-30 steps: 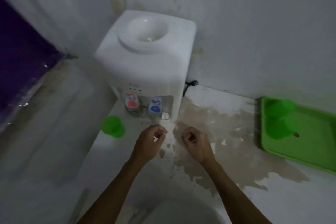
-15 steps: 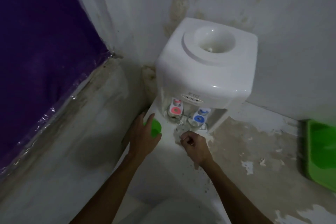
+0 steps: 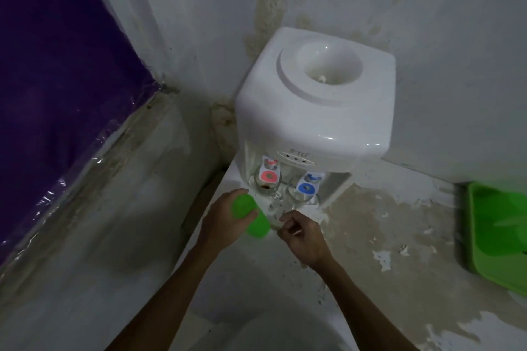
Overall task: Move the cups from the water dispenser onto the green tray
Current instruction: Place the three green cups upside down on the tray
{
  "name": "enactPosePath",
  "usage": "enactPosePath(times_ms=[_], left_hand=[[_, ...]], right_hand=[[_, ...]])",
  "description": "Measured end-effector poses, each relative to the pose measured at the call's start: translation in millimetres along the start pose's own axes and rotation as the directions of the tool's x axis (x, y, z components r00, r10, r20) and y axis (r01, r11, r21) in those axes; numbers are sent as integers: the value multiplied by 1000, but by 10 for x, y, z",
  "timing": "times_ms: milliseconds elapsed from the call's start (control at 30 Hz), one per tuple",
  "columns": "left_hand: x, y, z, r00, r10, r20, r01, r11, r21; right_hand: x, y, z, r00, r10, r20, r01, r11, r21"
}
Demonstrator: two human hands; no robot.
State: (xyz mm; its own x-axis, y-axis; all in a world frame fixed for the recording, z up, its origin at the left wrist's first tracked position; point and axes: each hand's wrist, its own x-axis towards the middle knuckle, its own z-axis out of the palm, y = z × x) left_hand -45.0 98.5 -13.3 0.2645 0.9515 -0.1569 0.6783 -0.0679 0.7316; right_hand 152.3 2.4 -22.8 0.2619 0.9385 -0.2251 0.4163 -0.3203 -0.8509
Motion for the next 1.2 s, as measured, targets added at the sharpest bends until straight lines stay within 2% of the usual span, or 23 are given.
enactPosePath(times_ms=[133, 233, 333, 433, 500, 667, 833, 1000, 1200], left_hand=[[-50, 33, 141, 991, -80, 109, 109, 948, -299], [-116, 133, 300, 977, -126, 174, 187, 897, -400], [-205, 252, 482, 947, -208, 246, 305, 824, -477], [-310, 412, 678, 881, -344, 324, 469, 713, -521], [-384, 524, 855, 836, -410, 365, 547, 675, -496], [-654, 900, 1326, 759, -438, 481, 642, 623, -446], [-917, 1409, 1928, 763, -408, 502, 616, 694, -372], [-1164, 2086, 2630, 762, -292, 577, 570, 725, -386], [-1349, 2916, 3518, 711, -249, 658, 563, 762, -320]], right_hand=[[-94, 49, -63, 997, 47, 57, -56, 984, 168], [-190, 140, -138, 996, 68, 55, -79, 969, 234], [-317, 267, -253, 993, 117, -9, -111, 958, 266], [-479, 429, -412, 987, 141, -74, -112, 946, 304], [-578, 547, -540, 981, 156, -117, -113, 944, 309], [-870, 786, -910, 952, 190, -240, -100, 934, 344], [-1237, 1093, -1516, 890, 221, -399, -79, 936, 343], [-1608, 1495, -2191, 826, 225, -517, -76, 953, 293], [-1957, 1996, -3032, 733, 225, -642, -99, 969, 227]])
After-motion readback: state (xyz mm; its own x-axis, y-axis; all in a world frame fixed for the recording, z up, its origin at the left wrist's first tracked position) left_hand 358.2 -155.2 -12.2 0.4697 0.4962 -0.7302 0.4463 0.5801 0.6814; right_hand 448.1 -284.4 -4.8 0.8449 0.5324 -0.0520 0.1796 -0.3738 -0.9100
